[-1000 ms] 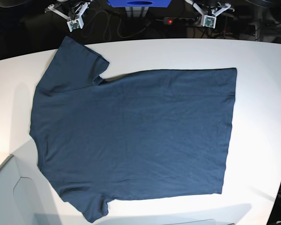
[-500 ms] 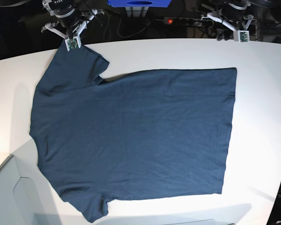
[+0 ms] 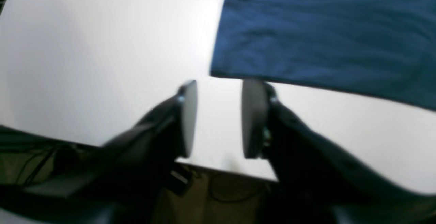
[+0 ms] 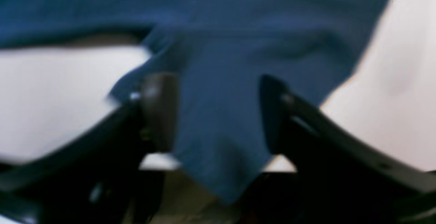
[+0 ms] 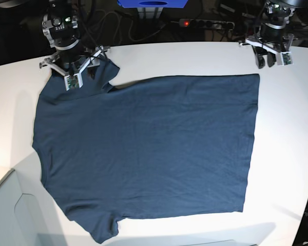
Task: Fold the T-shirt properly
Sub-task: 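Lower both grippers to the shoulder edge corners of the shirt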
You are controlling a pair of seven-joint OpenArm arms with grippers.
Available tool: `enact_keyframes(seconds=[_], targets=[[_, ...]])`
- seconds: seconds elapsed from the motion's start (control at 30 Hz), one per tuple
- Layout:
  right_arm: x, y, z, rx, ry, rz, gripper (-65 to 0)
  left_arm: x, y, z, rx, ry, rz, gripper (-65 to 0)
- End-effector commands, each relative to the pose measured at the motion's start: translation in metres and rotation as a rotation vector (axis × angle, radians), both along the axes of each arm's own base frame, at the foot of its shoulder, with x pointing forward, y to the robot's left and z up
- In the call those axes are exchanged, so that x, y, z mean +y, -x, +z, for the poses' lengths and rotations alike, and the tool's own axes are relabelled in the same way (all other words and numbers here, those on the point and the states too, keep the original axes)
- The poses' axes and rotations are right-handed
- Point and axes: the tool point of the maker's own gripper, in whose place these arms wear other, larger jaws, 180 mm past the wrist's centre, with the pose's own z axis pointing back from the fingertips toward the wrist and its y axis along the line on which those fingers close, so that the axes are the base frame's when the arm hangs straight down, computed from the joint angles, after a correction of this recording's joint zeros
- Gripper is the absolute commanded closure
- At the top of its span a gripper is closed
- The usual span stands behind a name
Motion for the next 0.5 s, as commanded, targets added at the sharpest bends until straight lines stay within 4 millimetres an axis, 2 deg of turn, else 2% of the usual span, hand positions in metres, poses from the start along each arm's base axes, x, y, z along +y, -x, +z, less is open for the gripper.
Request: enact_keyframes(seconds=[0.0, 0.07, 0.17, 0.37, 0.47], targets=[[-0.004, -0.005, 0.007, -0.027, 0.011, 0.000, -40.8, 0.003, -0.009, 0.005, -0.038, -0.006, -0.002, -25.8], [-0.009, -0.012, 0.010, -0.034, 0.022, -0.013, -43.9, 0.009, -0.017, -0.002, -0.044, -0.003, 0.018, -30.5], [-0.017, -0.016, 0.007, -0.017, 0.034, -0.034, -44.0, 0.017, -0.027, -0.011, -0.055, 0.013, 0.050, -34.4], [-0.023, -0.014, 0.004, -0.006, 0.043, -0.047, -44.0, 0.032, -0.048, -0.036, -0.061, 0.048, 0.116, -34.5], [-0.023, -0.013, 0.003, -0.001, 0.044, -0.048, -44.0, 0.033, -0.054, -0.045, -0.057, 0.063, 0.129, -34.5]])
